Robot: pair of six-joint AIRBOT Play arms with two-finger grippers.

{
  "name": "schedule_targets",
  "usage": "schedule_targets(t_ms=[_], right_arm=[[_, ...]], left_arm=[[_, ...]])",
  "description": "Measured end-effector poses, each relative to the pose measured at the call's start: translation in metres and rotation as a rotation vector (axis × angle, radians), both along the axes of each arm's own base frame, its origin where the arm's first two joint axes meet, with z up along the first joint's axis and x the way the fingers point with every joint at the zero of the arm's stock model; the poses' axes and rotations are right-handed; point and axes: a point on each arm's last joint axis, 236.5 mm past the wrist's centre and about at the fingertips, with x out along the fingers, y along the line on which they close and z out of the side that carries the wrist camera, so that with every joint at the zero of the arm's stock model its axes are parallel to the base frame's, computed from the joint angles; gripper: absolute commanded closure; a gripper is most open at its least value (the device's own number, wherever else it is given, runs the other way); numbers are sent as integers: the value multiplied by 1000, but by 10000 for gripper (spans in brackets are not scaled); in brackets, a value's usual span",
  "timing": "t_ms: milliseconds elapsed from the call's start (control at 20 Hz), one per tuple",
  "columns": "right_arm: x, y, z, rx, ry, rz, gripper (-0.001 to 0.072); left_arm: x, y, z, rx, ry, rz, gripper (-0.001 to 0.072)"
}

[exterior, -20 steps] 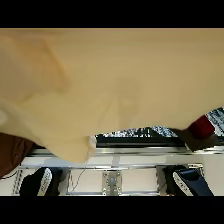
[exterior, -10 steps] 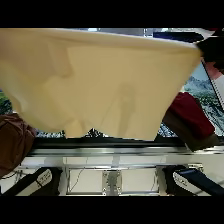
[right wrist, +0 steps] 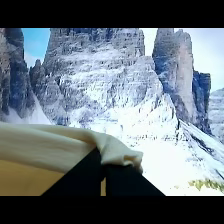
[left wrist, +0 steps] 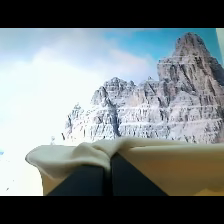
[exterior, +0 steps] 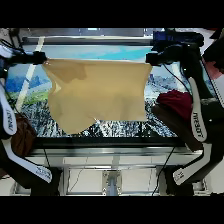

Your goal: Fold the shirts.

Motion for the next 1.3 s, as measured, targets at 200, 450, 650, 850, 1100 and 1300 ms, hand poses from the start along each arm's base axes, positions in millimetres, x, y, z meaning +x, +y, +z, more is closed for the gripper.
schedule_targets(t_ms=[200, 450, 650, 850, 1100, 1300], right_arm=[[40, 1, -10, 110, -110, -101, 186], [42, -21, 33, 165, -127, -181, 186], [-28, -81, 25, -60, 104, -196, 204], [-124, -127, -1, -217, 343, -204, 205], [-207, -98, -40, -93, 367, -159, 204], [-225, -93, -49, -65, 314, -165, 204]], left_arm=[[31, -6, -37, 6, -43, 28, 165], [20, 4, 12, -73, -88, 79, 167], [-52, 44, 36, -115, 70, 97, 167], [-168, 69, -6, -219, 319, 174, 167], [-268, 42, -82, -468, 392, 358, 167], [-290, 12, -134, -549, 429, 401, 167]])
